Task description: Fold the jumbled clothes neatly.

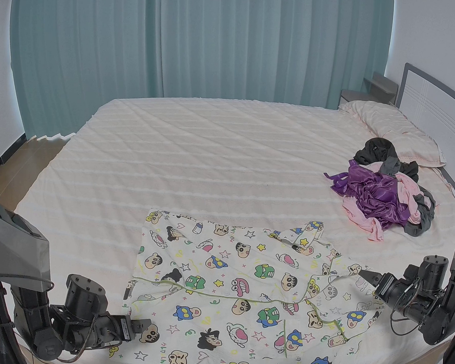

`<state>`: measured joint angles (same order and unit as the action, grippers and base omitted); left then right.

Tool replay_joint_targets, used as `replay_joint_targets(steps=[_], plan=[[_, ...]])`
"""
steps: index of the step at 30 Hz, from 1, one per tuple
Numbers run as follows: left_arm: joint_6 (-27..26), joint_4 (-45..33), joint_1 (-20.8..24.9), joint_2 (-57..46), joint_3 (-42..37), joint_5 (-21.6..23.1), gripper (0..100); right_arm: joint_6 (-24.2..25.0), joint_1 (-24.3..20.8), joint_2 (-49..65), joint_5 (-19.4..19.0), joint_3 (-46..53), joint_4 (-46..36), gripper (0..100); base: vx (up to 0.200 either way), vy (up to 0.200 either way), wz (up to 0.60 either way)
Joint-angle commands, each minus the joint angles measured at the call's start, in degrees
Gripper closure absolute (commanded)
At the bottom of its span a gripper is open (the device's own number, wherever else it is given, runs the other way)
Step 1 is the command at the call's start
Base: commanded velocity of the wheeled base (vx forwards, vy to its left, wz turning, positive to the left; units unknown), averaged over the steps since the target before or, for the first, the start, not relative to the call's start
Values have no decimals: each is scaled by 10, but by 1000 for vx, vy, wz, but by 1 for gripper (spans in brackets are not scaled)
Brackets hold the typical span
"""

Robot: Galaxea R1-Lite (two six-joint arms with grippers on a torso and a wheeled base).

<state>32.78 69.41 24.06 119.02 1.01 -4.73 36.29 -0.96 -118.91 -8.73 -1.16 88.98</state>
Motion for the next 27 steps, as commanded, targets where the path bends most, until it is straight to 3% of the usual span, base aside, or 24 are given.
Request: replay_joint_targets(steps=[1, 2, 7, 15, 25, 26, 27], plan=[[3, -8, 3, -8, -10, -1, 0, 0, -1, -2, -1, 1, 3, 0, 0, 0, 0], [3, -9, 3, -8, -10, -1, 100, 0, -1, -2, -1, 1, 3, 0, 0, 0, 0], [0, -34, 1, -52, -10, -24, 100, 0, -1, 1, -1, 3, 3, 0, 0, 0, 0], [-3, -127, 14, -119, -9, -25, 100, 0, -1, 0, -1, 3, 3, 0, 0, 0, 0], [-1, -181, 2, -160, -10, -19, 100, 0, -2, 3, -1, 7, 3, 0, 0, 0, 0], [-1, -189, -3, -170, -10, -16, 0, -1, -3, 3, -1, 7, 3, 0, 0, 0, 0], [-1, -194, -7, -175, -10, -12, 0, 0, -7, 3, -1, 8, 3, 0, 0, 0, 0]])
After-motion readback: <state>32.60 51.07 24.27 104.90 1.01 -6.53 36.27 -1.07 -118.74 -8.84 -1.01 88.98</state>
